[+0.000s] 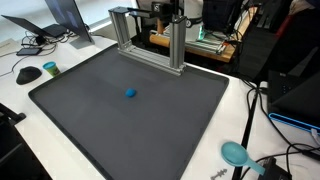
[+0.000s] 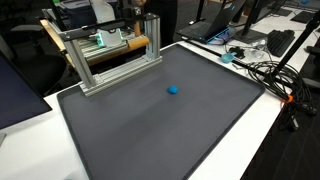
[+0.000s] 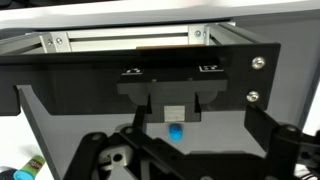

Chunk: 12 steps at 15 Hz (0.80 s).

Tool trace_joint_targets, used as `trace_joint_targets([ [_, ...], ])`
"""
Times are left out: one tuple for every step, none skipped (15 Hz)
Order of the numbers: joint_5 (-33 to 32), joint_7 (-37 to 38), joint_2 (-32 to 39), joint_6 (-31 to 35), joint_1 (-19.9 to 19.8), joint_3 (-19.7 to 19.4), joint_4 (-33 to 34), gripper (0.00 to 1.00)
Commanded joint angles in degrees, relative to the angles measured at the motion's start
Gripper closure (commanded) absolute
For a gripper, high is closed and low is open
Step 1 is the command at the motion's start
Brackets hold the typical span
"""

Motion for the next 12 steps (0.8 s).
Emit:
trace_joint_targets([
  [0.79,-1.31,0.73,1.76,-1.06,-0.65,-1.02,0.00],
  [0.81,-1.48,0.86,2.06,-1.12,-0.83,-1.18,0.00],
  [0.83,-1.72,0.95,2.40,-1.19,-1.04,-1.37,0.00],
  [0.78,-2.07,0.99,2.91,-1.27,-1.28,-1.66,0.00],
  [0.82,-2.46,1.03,3.15,-1.32,-1.52,-1.91,0.00],
  [0.74,-2.77,1.10,3.45,-1.42,-1.68,-2.19,0.00],
  [0.71,-3.06,1.21,3.72,-1.50,-1.84,-2.43,0.00],
  [0.85,-3.59,1.35,3.91,-1.45,-2.12,-2.55,0.00],
  [0.72,-3.70,1.49,4.06,-1.55,-2.17,-2.60,0.00],
  [0.70,-3.99,1.56,4.11,-1.52,-2.28,-2.64,0.00],
  [0.55,-4.20,1.62,4.11,-1.59,-2.32,-2.69,0.00],
  [0.55,-4.44,1.65,4.10,-1.63,-2.42,-2.74,0.00],
])
